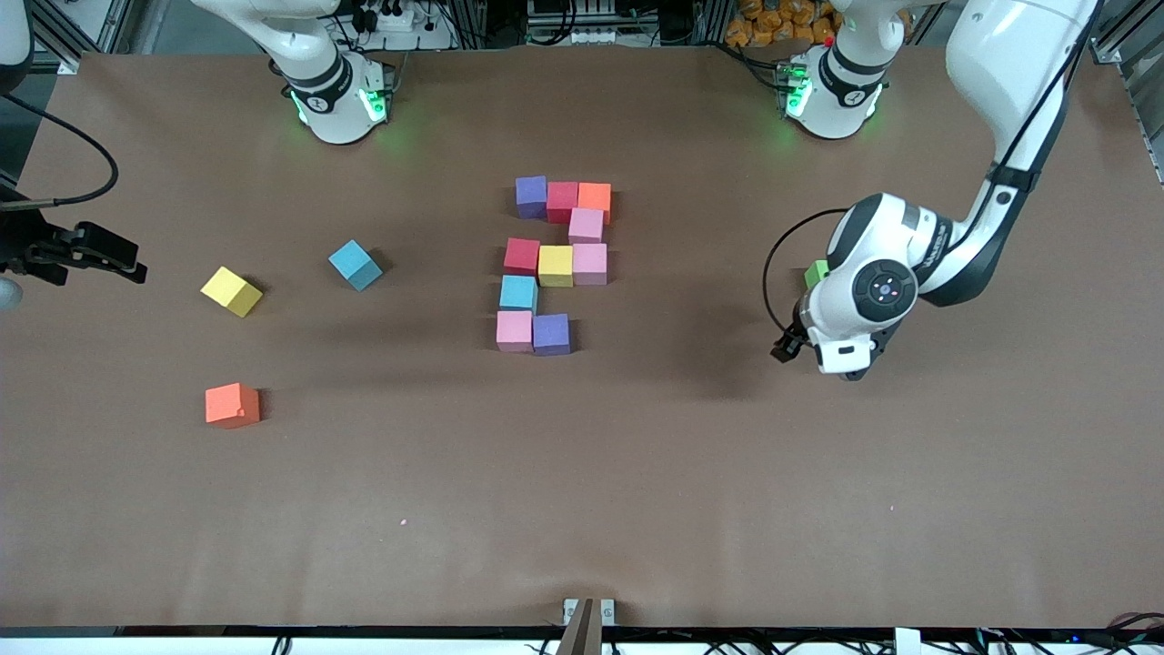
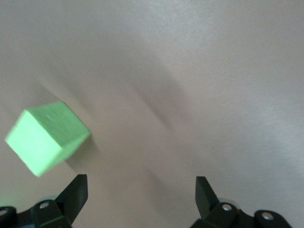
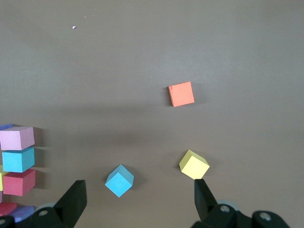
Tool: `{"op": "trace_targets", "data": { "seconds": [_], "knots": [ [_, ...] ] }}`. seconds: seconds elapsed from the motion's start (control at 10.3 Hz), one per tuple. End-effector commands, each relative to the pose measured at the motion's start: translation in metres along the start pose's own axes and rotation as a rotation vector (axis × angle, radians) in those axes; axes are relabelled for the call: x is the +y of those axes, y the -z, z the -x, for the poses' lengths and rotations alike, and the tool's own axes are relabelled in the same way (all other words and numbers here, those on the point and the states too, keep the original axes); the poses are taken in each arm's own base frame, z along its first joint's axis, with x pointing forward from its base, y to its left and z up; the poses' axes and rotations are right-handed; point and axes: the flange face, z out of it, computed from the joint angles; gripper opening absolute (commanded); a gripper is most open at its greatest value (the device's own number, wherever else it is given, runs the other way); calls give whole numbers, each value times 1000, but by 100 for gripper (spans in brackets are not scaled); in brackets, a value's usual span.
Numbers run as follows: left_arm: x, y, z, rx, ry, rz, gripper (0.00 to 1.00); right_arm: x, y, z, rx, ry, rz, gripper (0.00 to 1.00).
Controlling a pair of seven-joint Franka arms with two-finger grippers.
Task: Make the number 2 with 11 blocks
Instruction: 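Lower the left gripper onto the green cube and close it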
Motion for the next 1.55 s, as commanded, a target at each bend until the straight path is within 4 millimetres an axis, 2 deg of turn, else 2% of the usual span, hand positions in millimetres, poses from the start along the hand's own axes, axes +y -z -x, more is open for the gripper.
{"op": "trace_targets", "data": {
  "seconds": [0.0,0.1,0.48,0.68,1.26,1.45],
  "knots": [
    [-45,3,-8,17,-182,-38,100,3,1,2,1,2,9,100],
    [-56,0,-18,11,-227,-44,100,6,-1,1,1,-1,9,100],
    [-78,-22,-24,-27,-437,-75,100,8,-4,1,-5,-6,7,100],
    [-91,-32,-31,-40,-508,-72,100,0,-5,1,-6,6,7,100],
    [-108,-67,-22,4,-534,7,100,6,-8,-2,-1,-3,-2,100],
    [-116,-83,-10,33,-546,46,100,1,-10,-3,-4,6,-2,100]
  ]
}}
